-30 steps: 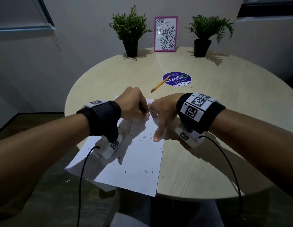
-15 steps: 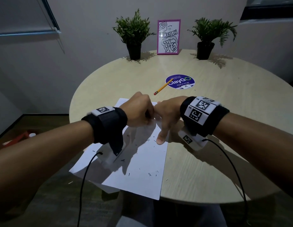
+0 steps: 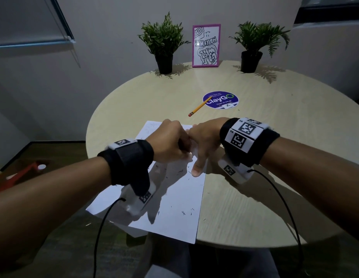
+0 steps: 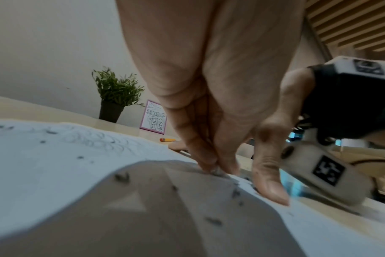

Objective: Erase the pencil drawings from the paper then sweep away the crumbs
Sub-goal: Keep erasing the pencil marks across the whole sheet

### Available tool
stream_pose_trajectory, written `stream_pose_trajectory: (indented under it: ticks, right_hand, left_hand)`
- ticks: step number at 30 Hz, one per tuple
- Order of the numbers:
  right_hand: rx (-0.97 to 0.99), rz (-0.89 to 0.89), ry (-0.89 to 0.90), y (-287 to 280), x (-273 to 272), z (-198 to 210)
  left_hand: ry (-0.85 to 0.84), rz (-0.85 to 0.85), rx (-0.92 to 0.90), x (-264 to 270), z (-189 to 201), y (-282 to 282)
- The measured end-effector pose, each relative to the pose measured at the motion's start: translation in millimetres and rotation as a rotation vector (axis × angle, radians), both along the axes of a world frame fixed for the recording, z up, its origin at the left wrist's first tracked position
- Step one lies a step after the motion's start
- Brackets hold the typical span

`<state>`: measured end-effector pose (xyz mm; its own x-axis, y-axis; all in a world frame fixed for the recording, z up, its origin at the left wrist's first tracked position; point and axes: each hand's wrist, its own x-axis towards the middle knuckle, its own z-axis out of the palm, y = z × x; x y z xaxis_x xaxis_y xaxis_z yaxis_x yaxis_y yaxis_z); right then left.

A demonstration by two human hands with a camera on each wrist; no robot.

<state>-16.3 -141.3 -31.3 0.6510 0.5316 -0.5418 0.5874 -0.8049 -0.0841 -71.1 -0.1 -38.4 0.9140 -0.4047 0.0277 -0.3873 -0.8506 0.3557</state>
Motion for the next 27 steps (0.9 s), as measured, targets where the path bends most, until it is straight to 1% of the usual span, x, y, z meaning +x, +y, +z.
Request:
stream_pose_trajectory:
  ticks: [4,6,7,9,11,12,18,20,23,24,25,27]
  right_hand:
    - [-0.021,-0.012,0.024,5,1,1]
    - [-0.016,-0.009,0.023,3,0,2]
    - [-0.01,-0.011,0.016,2,-2,2]
    - [-0.015,-0.011,-0.013,1,-2,2]
    - [-0.04,-0.015,-0.032,0,-3,2]
    - [-0.043,-0.018,-0.032,0,-2,2]
    - [-0.021,-0.029,0.013,4,-4,4]
    - [-0.016,-0.024,-0.01,2,-5,4]
    - [-0.021,-0.024,-0.05,-3,-4,3]
    - [-0.025,-0.021,-0.054,-4,-4,3]
    - [-0.027,-0.018,-0.056,-4,-4,3]
    - [-0.025,-0.022,-0.063,-4,-4,2]
  left_hand:
    - [0.121,-0.084,0.005,-9,2,1]
    - [0.107,-0.089,0.047,-2,6,0]
    - [0.077,-0.074,0.065,3,8,0]
    - [0.044,-0.007,0.041,13,9,3]
    - [0.052,0.062,-0.008,19,7,7]
    - [0.071,0.07,-0.023,18,6,7]
    - [0.164,-0.09,-0.008,-1,5,0]
    - [0.128,-0.057,0.024,8,9,2]
    - [-0.007,0.111,-0.033,32,15,11]
    - [-0.04,0.144,-0.048,38,16,13]
    - [-0.054,0.152,-0.042,41,15,14]
    - [-0.053,0.116,0.011,37,8,15]
